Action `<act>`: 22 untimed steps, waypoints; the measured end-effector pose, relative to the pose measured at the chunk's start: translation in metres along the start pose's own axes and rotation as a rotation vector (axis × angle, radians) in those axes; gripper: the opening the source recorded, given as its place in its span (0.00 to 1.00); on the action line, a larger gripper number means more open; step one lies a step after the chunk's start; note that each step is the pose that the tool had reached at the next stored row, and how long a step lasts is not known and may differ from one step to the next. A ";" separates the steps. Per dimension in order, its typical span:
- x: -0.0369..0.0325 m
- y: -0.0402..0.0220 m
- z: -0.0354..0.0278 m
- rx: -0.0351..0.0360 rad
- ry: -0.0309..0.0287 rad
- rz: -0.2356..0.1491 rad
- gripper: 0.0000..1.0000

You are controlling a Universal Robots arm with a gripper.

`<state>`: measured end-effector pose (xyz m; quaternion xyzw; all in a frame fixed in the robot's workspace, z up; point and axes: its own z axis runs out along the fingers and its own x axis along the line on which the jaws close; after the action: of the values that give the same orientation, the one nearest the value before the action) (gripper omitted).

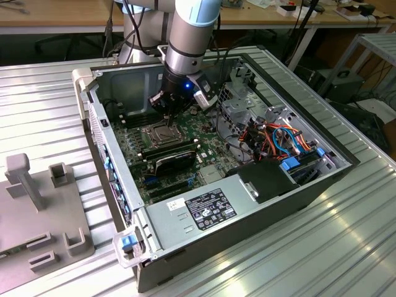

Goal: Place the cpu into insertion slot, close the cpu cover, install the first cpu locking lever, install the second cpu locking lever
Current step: 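Install the first cpu locking lever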

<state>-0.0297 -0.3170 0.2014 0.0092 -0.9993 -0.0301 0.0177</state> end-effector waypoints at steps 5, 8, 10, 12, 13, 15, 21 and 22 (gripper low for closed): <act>-0.0001 -0.0015 0.0007 -0.0007 -0.0002 0.000 0.11; -0.0001 -0.0027 0.0008 -0.0006 -0.0002 0.000 0.11; 0.0000 -0.0037 0.0007 -0.0006 -0.0003 0.000 0.11; 0.0000 -0.0040 0.0008 0.0000 -0.0002 0.000 0.11; 0.0000 -0.0041 0.0009 0.0002 0.0000 0.000 0.11; 0.0000 -0.0041 0.0010 0.0001 0.0000 0.000 0.11; 0.0000 -0.0036 -0.0028 -0.0018 -0.0012 0.000 0.11; 0.0001 -0.0035 -0.0051 -0.0015 -0.0011 0.000 0.11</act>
<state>-0.0296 -0.3208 0.2062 0.0092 -0.9993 -0.0309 0.0171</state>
